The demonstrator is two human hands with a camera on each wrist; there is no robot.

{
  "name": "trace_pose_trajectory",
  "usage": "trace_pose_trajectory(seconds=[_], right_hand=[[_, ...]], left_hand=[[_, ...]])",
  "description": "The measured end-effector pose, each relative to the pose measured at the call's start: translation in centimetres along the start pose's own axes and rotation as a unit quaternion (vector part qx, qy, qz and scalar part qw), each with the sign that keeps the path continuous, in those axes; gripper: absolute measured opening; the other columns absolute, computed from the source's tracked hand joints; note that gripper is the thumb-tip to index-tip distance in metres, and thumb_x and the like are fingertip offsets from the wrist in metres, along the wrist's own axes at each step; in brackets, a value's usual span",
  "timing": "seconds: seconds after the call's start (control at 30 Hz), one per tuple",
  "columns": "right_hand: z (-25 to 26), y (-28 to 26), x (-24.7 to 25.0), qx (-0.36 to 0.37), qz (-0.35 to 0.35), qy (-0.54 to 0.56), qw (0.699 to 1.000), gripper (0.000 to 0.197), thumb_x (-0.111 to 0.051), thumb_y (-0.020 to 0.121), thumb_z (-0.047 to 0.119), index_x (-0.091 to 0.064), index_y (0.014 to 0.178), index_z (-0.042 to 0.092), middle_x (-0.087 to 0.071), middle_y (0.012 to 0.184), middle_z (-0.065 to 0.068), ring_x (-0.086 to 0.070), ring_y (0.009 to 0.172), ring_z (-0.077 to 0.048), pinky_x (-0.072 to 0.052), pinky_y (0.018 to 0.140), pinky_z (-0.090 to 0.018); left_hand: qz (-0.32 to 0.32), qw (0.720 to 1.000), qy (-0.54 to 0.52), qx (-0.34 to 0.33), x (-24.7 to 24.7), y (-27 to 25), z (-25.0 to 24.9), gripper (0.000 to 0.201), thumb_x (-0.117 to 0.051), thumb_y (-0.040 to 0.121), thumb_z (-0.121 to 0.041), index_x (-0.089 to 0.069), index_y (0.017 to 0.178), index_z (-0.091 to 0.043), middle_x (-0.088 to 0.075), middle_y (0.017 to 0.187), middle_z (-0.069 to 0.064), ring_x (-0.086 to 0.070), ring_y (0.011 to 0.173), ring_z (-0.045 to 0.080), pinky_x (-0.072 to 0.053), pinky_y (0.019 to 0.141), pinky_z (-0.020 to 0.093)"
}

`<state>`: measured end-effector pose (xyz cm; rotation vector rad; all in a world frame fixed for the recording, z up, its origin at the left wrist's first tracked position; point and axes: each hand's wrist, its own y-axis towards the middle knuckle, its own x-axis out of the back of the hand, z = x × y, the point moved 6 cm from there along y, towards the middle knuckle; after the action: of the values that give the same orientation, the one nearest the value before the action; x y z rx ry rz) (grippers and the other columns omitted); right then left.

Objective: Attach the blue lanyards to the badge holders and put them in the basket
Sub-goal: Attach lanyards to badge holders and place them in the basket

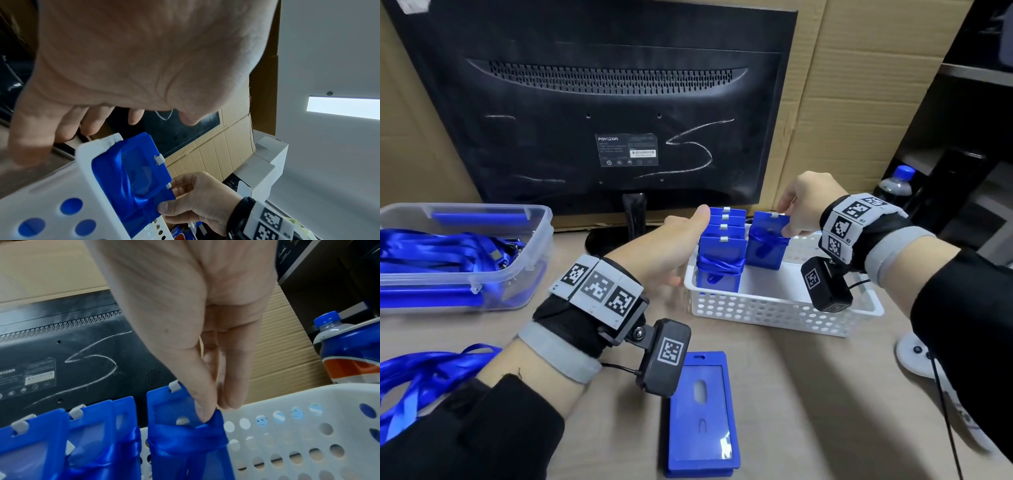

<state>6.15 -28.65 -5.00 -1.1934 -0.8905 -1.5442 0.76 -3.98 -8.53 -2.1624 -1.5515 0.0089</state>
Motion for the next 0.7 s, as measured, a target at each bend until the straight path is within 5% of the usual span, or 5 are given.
trace_pose_trajectory(seconds=[0.23, 0.4, 0.6, 0.7], right_hand=[[0.2, -0.2, 0.1, 0.01, 0.003, -0.014, 1.0, 0.025, -0.089, 0.073, 0.002, -0.077, 0.082, 0.022, -0.074, 0.081, -0.004, -0.076, 0.07, -0.026, -0.065, 0.067, -0.035], [0.1, -0.3, 0.2, 0.005, 0.006, -0.006, 1.0, 0.026, -0.092, 0.071, 0.006, -0.076, 0.082, 0.024, -0.076, 0.085, -0.005, -0.077, 0.071, -0.025, -0.067, 0.07, -0.038], [0.1, -1.0, 1.3, 0.011, -0.001, -0.012, 1.0, 0.048, -0.097, 0.068, 0.023, -0.074, 0.109, 0.022, -0.072, 0.106, -0.001, -0.071, 0.094, -0.027, -0.057, 0.074, -0.033], [0.6, -2.6, 2.4, 0.038, -0.002, 0.012, 0.999, 0.041, -0.093, 0.074, 0.03, -0.073, 0.109, 0.022, -0.07, 0.1, 0.005, -0.066, 0.099, -0.021, -0.047, 0.078, -0.029]], left_hand=[[0.002, 1.0, -0.004, 0.004, 0.2, 0.0, 0.1, 0.066, -0.033, 0.106, -0.064, -0.03, 0.156, -0.022, -0.052, 0.098, -0.008, -0.058, 0.086, 0.007, -0.055, 0.102, 0.043], [-0.003, 1.0, 0.001, 0.001, 0.2, -0.1, 0.1, 0.064, -0.033, 0.107, -0.063, -0.03, 0.156, -0.021, -0.052, 0.094, -0.007, -0.056, 0.08, 0.005, -0.056, 0.089, 0.036], [-0.006, 1.0, 0.003, 0.001, 0.6, 0.0, 0.2, 0.064, -0.035, 0.104, -0.066, -0.035, 0.152, -0.024, -0.054, 0.094, -0.006, -0.057, 0.087, 0.008, -0.054, 0.105, 0.045], [-0.017, 1.0, 0.021, -0.003, 0.9, -0.5, 0.3, 0.068, -0.037, 0.102, -0.068, -0.036, 0.151, -0.021, -0.057, 0.107, -0.004, -0.058, 0.102, 0.014, -0.052, 0.105, 0.042]])
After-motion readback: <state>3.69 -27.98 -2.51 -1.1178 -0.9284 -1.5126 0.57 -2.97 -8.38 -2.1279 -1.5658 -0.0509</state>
